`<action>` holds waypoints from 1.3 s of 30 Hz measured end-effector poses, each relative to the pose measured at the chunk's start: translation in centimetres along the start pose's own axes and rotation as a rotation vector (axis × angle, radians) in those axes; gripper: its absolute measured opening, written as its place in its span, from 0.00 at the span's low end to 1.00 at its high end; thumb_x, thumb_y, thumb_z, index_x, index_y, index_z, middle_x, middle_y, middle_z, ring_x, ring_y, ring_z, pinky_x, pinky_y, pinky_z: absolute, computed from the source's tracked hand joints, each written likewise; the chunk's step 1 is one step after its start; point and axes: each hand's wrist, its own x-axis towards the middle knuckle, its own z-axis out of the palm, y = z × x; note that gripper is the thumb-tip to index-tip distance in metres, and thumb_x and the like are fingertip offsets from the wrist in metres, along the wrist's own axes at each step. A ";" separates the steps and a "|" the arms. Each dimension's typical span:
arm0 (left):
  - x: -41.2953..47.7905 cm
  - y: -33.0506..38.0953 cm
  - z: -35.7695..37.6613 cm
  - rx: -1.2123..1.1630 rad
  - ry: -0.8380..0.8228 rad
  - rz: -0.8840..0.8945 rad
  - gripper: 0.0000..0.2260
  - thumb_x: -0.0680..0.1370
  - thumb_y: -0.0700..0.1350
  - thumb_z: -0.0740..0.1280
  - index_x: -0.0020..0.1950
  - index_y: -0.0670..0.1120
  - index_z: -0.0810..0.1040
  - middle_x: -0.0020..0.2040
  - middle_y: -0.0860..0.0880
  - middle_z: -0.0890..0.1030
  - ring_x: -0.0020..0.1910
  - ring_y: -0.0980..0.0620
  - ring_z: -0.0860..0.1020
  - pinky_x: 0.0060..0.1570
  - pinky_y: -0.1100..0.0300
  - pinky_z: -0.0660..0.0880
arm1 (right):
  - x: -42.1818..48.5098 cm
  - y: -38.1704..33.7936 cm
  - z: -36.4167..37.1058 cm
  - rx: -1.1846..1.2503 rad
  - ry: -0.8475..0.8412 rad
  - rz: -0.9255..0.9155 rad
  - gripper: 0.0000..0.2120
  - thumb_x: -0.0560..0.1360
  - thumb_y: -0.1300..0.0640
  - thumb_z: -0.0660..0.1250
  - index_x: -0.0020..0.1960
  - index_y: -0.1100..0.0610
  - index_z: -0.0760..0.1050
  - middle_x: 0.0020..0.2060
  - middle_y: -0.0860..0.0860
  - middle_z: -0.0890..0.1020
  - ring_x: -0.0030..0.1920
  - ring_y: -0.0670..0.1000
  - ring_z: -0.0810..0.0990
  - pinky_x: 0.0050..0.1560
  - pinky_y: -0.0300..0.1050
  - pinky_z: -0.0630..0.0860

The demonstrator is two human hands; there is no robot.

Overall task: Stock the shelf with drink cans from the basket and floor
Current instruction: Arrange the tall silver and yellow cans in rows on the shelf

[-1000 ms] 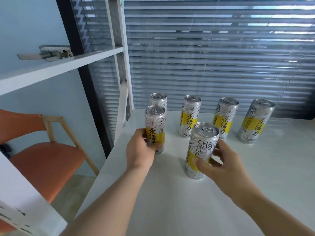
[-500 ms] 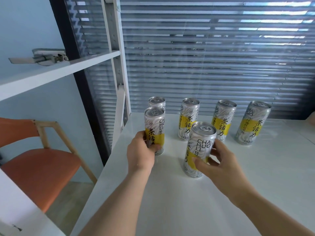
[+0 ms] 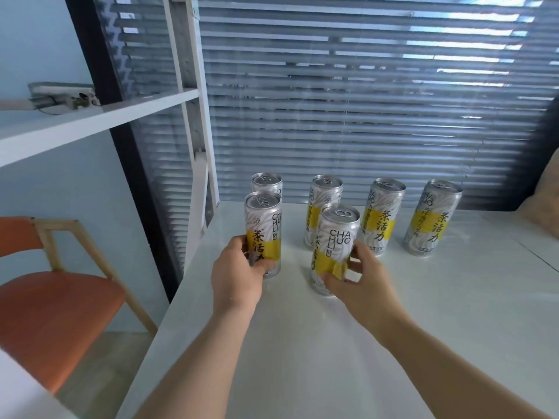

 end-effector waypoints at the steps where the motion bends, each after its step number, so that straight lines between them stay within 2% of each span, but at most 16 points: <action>1: 0.0 0.0 0.0 0.003 -0.002 0.004 0.21 0.68 0.43 0.77 0.59 0.46 0.77 0.51 0.49 0.83 0.50 0.49 0.80 0.46 0.61 0.71 | 0.2 0.0 0.1 -0.002 0.005 0.003 0.23 0.69 0.65 0.73 0.58 0.45 0.74 0.50 0.40 0.81 0.51 0.37 0.78 0.47 0.33 0.77; 3: 0.1 0.0 0.0 0.016 0.001 0.006 0.21 0.68 0.44 0.77 0.59 0.46 0.76 0.51 0.49 0.83 0.50 0.49 0.80 0.46 0.61 0.70 | 0.7 0.1 0.3 -0.004 0.003 0.014 0.24 0.69 0.64 0.73 0.61 0.47 0.74 0.51 0.41 0.81 0.52 0.39 0.78 0.49 0.37 0.78; 5: 0.1 -0.1 0.0 0.022 0.003 0.004 0.21 0.68 0.44 0.77 0.59 0.46 0.76 0.51 0.48 0.83 0.50 0.48 0.80 0.46 0.61 0.70 | 1.1 0.2 0.3 0.004 -0.019 0.048 0.26 0.69 0.64 0.73 0.64 0.48 0.72 0.52 0.43 0.80 0.53 0.40 0.78 0.47 0.34 0.77; 7: 0.0 -0.1 0.0 0.022 0.002 0.006 0.22 0.68 0.44 0.77 0.59 0.46 0.76 0.52 0.48 0.83 0.50 0.48 0.80 0.46 0.61 0.71 | 1.5 0.3 0.5 0.025 -0.019 0.093 0.33 0.66 0.62 0.77 0.67 0.50 0.68 0.55 0.45 0.79 0.54 0.42 0.78 0.47 0.35 0.75; 10: 0.0 -0.2 0.0 0.028 0.009 0.011 0.22 0.68 0.44 0.77 0.60 0.46 0.76 0.52 0.48 0.83 0.50 0.49 0.80 0.47 0.61 0.71 | 1.9 0.6 0.9 -0.069 0.083 0.134 0.42 0.58 0.53 0.83 0.65 0.52 0.63 0.56 0.47 0.73 0.55 0.47 0.75 0.54 0.42 0.74; 13: 0.0 -0.2 0.1 0.027 0.011 0.009 0.22 0.68 0.44 0.77 0.59 0.46 0.76 0.52 0.48 0.83 0.51 0.49 0.80 0.46 0.61 0.70 | 2.1 0.4 0.9 -0.097 0.069 0.118 0.36 0.60 0.54 0.83 0.59 0.51 0.65 0.48 0.43 0.74 0.48 0.43 0.74 0.46 0.37 0.71; 15: -0.1 -0.2 0.1 0.037 0.010 0.014 0.22 0.68 0.44 0.77 0.59 0.46 0.76 0.52 0.48 0.83 0.51 0.48 0.80 0.46 0.61 0.69 | 2.2 0.6 0.8 -0.067 0.034 0.116 0.32 0.63 0.57 0.81 0.60 0.52 0.68 0.48 0.41 0.76 0.48 0.39 0.74 0.49 0.38 0.73; 17: -0.1 -0.2 0.0 0.043 0.009 0.016 0.22 0.68 0.45 0.77 0.60 0.46 0.76 0.52 0.48 0.83 0.51 0.48 0.80 0.47 0.61 0.69 | 2.1 0.7 0.8 -0.015 -0.004 0.126 0.30 0.66 0.60 0.79 0.64 0.54 0.70 0.50 0.43 0.78 0.49 0.38 0.75 0.54 0.41 0.73; 19: 0.0 -0.2 0.0 0.050 0.005 0.017 0.22 0.68 0.45 0.77 0.60 0.45 0.76 0.53 0.47 0.83 0.52 0.47 0.80 0.48 0.60 0.71 | 2.0 0.6 1.3 -0.007 -0.027 0.154 0.31 0.67 0.57 0.78 0.65 0.54 0.67 0.54 0.47 0.78 0.52 0.42 0.76 0.56 0.43 0.74; 22: 0.0 -0.2 0.0 0.051 0.008 0.015 0.22 0.68 0.45 0.77 0.60 0.45 0.76 0.53 0.47 0.83 0.52 0.47 0.80 0.48 0.61 0.71 | 2.1 0.3 2.3 -0.149 0.067 0.139 0.39 0.60 0.49 0.82 0.63 0.53 0.65 0.57 0.49 0.74 0.57 0.50 0.74 0.60 0.49 0.74; 24: 0.0 -0.1 0.0 0.052 0.006 0.016 0.22 0.68 0.45 0.77 0.60 0.45 0.76 0.53 0.47 0.83 0.52 0.47 0.80 0.48 0.61 0.70 | 2.1 0.0 2.2 -0.134 0.104 0.139 0.38 0.61 0.51 0.82 0.63 0.55 0.65 0.53 0.48 0.75 0.52 0.49 0.75 0.55 0.46 0.74; 26: 0.0 0.0 -0.1 0.055 -0.005 0.020 0.22 0.68 0.45 0.77 0.60 0.45 0.76 0.53 0.47 0.83 0.52 0.47 0.80 0.47 0.61 0.70 | 2.1 0.0 1.8 -0.098 0.102 0.141 0.33 0.65 0.54 0.80 0.62 0.54 0.66 0.47 0.44 0.75 0.45 0.43 0.75 0.45 0.38 0.72; 28: 0.1 0.0 -0.1 0.057 -0.014 0.023 0.22 0.68 0.45 0.77 0.60 0.45 0.77 0.53 0.47 0.83 0.51 0.48 0.80 0.47 0.62 0.70 | 2.1 0.2 1.5 -0.089 0.100 0.125 0.29 0.67 0.56 0.79 0.62 0.54 0.67 0.45 0.42 0.75 0.43 0.40 0.73 0.40 0.32 0.68; 33: 0.1 0.0 -0.2 0.063 -0.026 0.026 0.23 0.67 0.45 0.78 0.60 0.45 0.77 0.54 0.47 0.83 0.52 0.48 0.80 0.47 0.62 0.70 | 2.0 0.3 1.8 -0.062 0.101 0.117 0.28 0.69 0.57 0.77 0.65 0.54 0.68 0.48 0.44 0.77 0.47 0.44 0.75 0.49 0.39 0.68; 39: 0.6 -0.1 -0.2 0.072 -0.057 0.031 0.22 0.67 0.45 0.78 0.58 0.45 0.77 0.53 0.47 0.83 0.50 0.48 0.80 0.48 0.61 0.72 | 2.1 0.1 2.3 -0.059 0.101 0.121 0.27 0.71 0.58 0.74 0.66 0.54 0.67 0.47 0.44 0.76 0.49 0.47 0.75 0.49 0.41 0.68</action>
